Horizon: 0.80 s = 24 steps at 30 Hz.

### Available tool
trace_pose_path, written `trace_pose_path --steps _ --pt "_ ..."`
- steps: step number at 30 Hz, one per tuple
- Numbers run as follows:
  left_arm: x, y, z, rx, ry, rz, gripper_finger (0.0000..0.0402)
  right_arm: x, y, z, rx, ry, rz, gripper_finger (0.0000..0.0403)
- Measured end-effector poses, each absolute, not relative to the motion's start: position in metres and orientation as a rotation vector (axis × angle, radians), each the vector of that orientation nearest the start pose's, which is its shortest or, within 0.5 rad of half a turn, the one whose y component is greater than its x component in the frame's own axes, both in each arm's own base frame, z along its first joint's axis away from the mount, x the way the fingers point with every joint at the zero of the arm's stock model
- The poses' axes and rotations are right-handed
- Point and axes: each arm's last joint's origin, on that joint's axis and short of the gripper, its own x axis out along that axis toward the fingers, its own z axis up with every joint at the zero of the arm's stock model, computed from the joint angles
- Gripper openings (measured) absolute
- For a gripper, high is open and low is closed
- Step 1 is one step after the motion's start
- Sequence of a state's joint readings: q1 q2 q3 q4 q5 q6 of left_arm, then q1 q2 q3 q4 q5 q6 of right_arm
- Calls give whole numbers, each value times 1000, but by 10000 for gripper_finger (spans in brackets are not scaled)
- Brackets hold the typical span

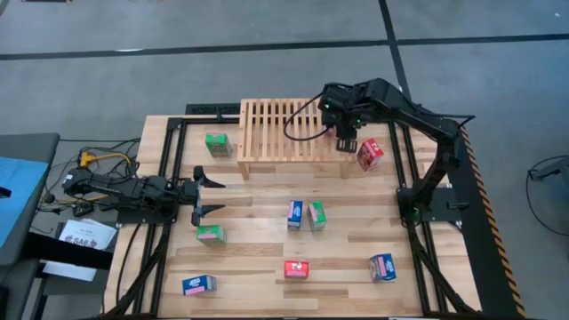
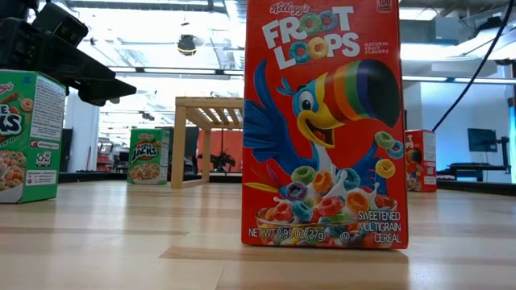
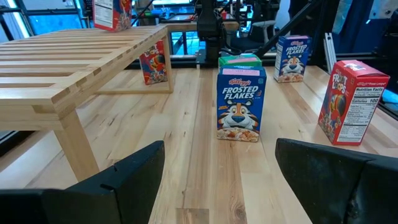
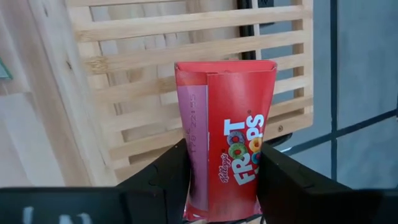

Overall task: Stack cereal on shelf
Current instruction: Put the middle red cereal box on the shelf

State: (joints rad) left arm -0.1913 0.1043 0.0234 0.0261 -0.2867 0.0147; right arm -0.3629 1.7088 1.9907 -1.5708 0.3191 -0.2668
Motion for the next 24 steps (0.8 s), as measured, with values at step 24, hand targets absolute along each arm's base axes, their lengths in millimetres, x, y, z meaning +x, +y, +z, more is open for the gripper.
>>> trace_pose_path --steps 24 --pt "102 -11 166 28 54 95 298 273 -125 401 -188 1388 -455 289"
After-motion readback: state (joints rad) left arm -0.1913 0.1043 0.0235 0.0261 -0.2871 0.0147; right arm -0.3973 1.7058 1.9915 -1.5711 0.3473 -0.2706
